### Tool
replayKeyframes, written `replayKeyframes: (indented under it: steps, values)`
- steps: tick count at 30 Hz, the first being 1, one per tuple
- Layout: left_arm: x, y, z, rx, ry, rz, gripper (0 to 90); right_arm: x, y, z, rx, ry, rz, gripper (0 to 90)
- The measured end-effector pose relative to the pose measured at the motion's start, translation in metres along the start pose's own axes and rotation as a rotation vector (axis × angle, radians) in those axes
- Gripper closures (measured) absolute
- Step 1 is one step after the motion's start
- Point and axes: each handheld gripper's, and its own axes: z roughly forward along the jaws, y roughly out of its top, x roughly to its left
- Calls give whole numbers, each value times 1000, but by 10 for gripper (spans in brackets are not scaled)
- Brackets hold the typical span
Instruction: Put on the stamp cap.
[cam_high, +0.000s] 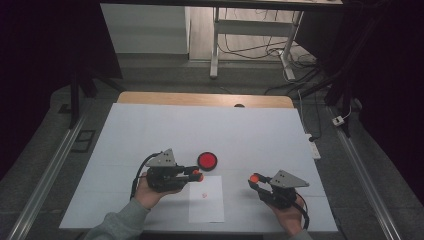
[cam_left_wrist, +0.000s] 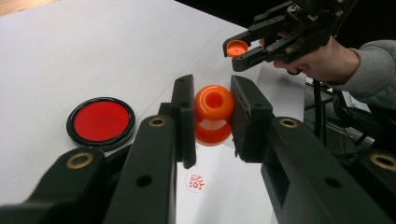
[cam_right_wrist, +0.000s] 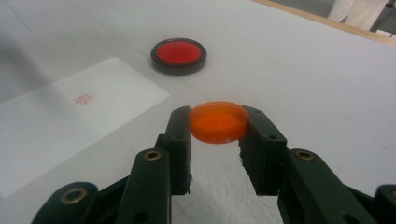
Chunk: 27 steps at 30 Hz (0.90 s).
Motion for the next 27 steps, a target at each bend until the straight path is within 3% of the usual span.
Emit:
replayKeyframes:
  steps: [27]
  values:
    - [0, -2, 4, 8, 6, -9, 717, 35, 16, 25, -36, 141, -18, 644]
